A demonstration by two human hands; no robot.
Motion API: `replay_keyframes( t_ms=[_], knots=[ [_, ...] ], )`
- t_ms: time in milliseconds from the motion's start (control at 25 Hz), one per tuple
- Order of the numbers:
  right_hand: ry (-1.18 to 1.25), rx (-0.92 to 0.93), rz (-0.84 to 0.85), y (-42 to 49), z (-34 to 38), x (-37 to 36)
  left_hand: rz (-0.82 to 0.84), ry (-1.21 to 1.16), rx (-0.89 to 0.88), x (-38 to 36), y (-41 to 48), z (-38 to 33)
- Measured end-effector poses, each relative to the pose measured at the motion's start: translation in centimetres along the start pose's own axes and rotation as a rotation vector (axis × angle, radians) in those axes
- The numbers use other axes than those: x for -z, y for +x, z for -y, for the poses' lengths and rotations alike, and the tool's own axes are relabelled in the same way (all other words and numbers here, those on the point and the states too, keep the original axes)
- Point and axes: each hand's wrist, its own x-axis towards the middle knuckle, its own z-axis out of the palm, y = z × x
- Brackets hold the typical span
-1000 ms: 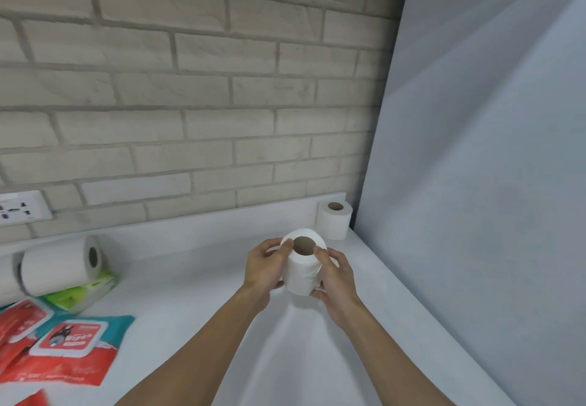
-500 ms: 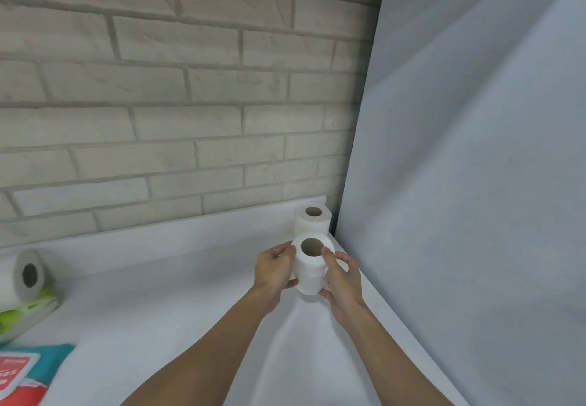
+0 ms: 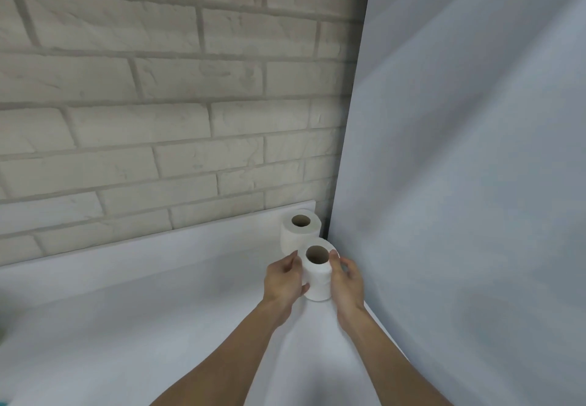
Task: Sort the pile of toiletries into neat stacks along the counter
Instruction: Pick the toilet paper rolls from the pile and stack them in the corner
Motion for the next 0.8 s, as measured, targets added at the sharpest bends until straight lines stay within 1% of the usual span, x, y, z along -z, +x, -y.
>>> replay_keyframes(
  t_ms=[200, 480, 640, 800],
  knots=[
    [-0.085, 0.029, -0.028, 2.2, -0.3, -0.5, -0.029, 0.013, 0.033, -0.7, 2.0, 0.4],
    [-0.096, 0.009, -0.052, 4.0, -0.3, -1.3, -0.062, 0.056, 0.07, -1.4, 3.7, 0.4],
    [-0.114, 0.03, -0.053, 4.4, -0.1, -1.4, -0.123, 0.136, 0.089, -2.0, 4.1, 0.6],
    [-0.109, 0.013, -0.052, 4.6, 0.0, -1.4, -0.1, 0.166, 0.117, -1.8, 4.0, 0.5]
  ],
)
